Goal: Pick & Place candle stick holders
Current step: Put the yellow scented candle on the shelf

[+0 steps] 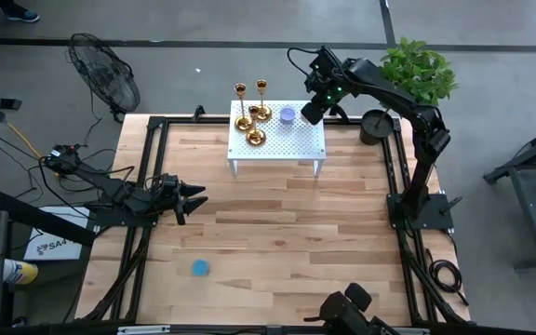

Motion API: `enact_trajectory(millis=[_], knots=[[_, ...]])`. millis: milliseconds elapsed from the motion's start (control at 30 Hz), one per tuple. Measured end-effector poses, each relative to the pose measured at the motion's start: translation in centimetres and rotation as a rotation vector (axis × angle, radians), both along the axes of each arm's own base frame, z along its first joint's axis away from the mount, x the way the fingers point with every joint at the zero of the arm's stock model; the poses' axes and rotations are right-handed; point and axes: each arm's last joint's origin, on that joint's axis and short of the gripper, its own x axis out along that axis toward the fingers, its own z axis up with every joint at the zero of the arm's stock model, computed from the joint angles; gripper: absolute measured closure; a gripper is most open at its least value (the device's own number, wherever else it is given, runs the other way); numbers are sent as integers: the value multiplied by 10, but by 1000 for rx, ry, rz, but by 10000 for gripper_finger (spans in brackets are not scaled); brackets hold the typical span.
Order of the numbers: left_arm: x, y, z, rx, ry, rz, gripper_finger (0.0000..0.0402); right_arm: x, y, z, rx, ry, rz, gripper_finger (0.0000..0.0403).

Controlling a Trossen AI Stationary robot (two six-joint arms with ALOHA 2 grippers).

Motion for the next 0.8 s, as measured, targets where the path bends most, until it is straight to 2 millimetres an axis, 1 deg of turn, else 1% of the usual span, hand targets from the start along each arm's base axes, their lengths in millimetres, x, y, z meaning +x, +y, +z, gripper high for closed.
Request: enact_trajectory(millis=[333, 633, 800], knots=[[0, 0, 0, 0, 0, 0, 177, 1, 1, 0, 54, -39, -105, 403], [0, 0, 0, 0, 0, 0, 176, 10, 7, 0, 43, -54, -162, 403], [0, 0, 0, 0, 0, 0, 176, 12, 11, -1, 66, -56, -206, 403]])
